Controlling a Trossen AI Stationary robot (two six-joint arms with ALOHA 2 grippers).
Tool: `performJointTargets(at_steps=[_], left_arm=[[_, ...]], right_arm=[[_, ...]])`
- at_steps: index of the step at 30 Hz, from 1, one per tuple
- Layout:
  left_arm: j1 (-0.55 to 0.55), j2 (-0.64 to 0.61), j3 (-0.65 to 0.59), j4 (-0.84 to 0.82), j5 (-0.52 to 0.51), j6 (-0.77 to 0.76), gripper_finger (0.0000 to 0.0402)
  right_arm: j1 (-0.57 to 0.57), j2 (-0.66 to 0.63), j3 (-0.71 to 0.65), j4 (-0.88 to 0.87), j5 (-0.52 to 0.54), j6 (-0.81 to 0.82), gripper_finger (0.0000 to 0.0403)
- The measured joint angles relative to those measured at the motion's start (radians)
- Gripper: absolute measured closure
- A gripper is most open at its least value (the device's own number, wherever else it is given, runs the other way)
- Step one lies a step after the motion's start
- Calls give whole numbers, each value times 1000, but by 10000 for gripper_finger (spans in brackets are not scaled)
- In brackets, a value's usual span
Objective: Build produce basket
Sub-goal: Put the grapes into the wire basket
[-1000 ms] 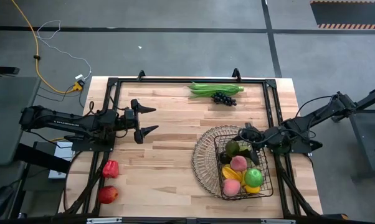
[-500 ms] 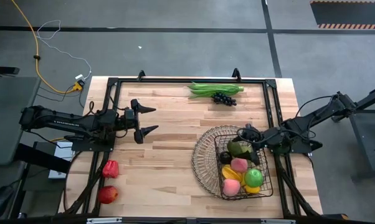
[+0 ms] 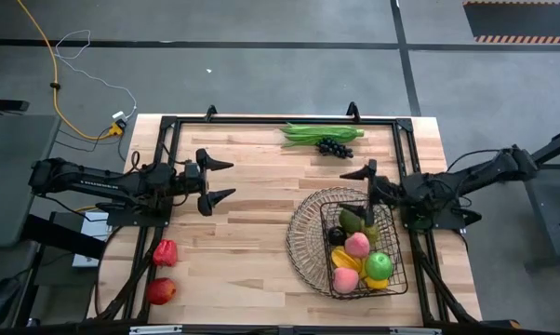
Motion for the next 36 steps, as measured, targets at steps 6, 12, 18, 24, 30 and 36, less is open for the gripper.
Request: performJointTargets(at_steps=[6, 12, 18, 24, 30, 36], left_arm=[[0, -8, 0, 11, 11, -12, 35], [0, -27, 0, 12, 35, -11, 35], [0, -31, 0, 10, 32, 5, 35], [0, -31, 1, -2, 59, 5, 35], [0, -31, 1, -1, 54, 5, 35], [0, -31, 1, 1, 48, 5, 35]], right_arm=[[-241, 100, -81, 312, -330, 1, 27], [-408, 292, -108, 599, -534, 19, 27], [-435, 465, -108, 757, -546, 63, 27], [-435, 537, -99, 791, -521, 79, 27], [-435, 548, -83, 793, -520, 69, 27], [-434, 548, -78, 791, -519, 8, 27]])
